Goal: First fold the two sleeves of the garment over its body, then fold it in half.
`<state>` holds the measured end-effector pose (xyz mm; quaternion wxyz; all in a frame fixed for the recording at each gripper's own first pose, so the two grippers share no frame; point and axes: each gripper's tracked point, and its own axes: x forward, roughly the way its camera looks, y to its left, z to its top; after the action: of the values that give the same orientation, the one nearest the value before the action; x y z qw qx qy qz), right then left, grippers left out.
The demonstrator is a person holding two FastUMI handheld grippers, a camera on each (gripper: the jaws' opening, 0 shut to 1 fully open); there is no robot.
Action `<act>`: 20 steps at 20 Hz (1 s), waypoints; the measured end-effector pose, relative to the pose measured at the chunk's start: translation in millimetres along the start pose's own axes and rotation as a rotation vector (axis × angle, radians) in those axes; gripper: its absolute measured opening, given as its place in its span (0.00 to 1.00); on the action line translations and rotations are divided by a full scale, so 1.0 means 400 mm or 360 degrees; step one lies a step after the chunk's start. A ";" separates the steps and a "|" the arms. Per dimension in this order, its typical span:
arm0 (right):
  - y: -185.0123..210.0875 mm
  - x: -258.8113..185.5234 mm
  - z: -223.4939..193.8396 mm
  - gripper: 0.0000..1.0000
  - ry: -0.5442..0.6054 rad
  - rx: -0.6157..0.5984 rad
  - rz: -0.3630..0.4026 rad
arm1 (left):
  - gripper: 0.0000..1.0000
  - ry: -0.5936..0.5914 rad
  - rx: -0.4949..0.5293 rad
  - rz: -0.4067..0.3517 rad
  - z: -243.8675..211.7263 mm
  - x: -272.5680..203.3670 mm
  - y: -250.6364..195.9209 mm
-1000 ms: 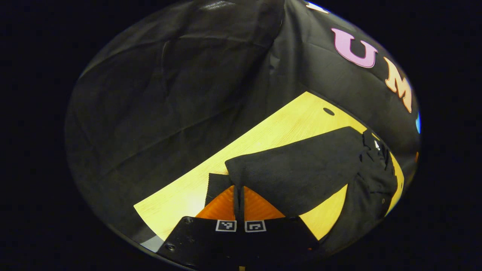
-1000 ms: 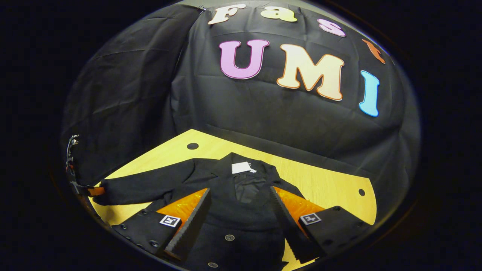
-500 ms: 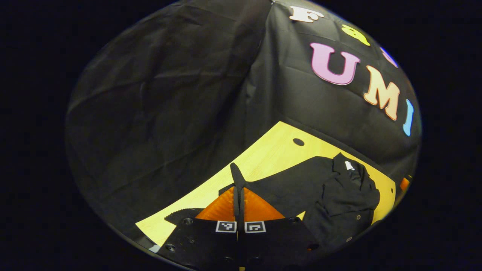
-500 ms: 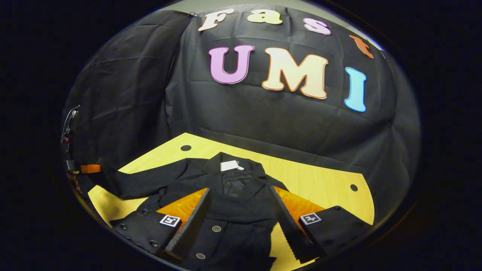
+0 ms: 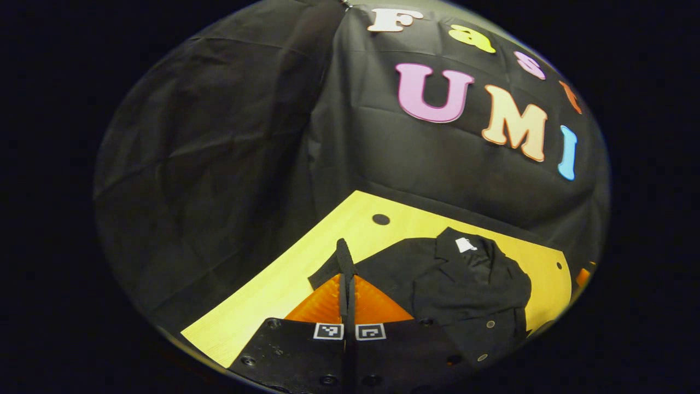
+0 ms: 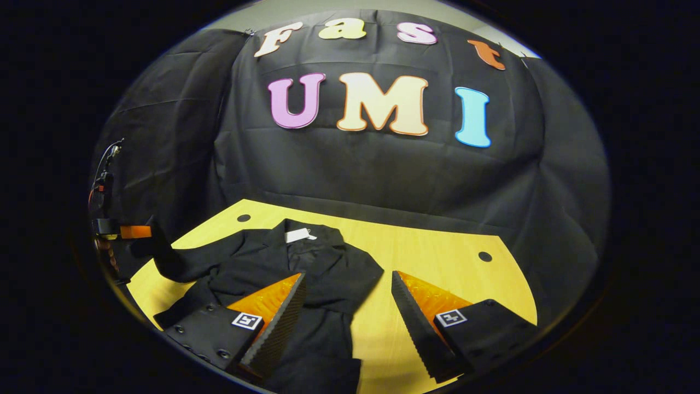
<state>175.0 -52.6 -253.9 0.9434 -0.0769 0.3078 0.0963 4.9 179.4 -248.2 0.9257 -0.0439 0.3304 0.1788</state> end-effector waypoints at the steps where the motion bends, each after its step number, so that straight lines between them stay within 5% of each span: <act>1: -0.018 -0.011 -0.004 1.00 -0.0013 0.0021 -0.0010 | 0.00 -0.0006 0.0025 -0.0026 0.009 0.004 -0.032; 20: -0.299 -0.195 -0.120 0.99 -0.0022 0.0241 -0.0277 | 0.00 0.0005 0.0373 -0.0562 -0.014 0.047 -0.647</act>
<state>113.6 -189.0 -235.5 0.9534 -0.0312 0.2999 -0.0090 108.1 -57.3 -273.8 0.9409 0.0066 0.3376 -0.0258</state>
